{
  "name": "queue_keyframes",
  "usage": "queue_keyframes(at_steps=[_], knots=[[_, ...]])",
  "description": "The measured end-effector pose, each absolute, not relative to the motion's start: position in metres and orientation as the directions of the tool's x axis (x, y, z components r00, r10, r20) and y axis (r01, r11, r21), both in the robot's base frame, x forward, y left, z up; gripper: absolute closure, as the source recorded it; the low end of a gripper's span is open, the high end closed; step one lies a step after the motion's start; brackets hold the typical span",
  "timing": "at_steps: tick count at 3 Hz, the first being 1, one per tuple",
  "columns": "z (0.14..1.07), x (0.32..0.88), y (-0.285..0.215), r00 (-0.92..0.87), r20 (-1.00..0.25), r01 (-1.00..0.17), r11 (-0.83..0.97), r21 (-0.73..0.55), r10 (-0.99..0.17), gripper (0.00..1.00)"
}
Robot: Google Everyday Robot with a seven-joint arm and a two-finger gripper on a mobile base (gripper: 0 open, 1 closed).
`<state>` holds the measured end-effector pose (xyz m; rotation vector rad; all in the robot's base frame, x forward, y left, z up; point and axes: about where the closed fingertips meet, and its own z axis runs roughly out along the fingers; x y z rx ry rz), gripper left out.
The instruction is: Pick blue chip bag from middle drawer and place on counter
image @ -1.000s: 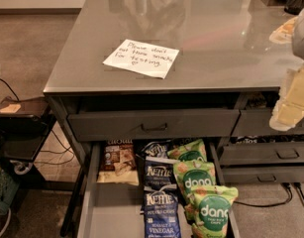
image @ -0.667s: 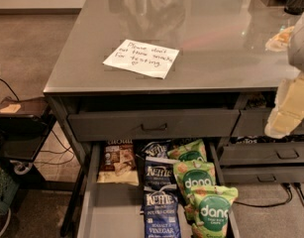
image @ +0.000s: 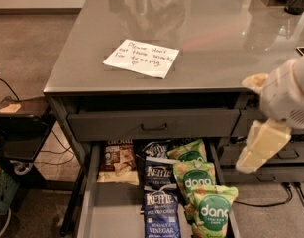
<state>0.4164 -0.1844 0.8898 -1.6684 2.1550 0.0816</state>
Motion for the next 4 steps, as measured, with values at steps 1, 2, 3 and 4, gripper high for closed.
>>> queue_keyframes(at_steps=[1, 2, 3, 4], knots=[[0.841, 0.409, -0.166, -0.196, -0.410, -0.947, 0.281, -0.157, -0.891, 0.00], [0.785, 0.402, -0.142, -0.212, -0.477, -0.956, 0.281, -0.078, -0.853, 0.00], [0.785, 0.402, -0.142, -0.212, -0.477, -0.956, 0.281, -0.078, -0.853, 0.00], [0.766, 0.398, -0.140, -0.167, -0.489, -0.962, 0.249, -0.107, -0.856, 0.00]])
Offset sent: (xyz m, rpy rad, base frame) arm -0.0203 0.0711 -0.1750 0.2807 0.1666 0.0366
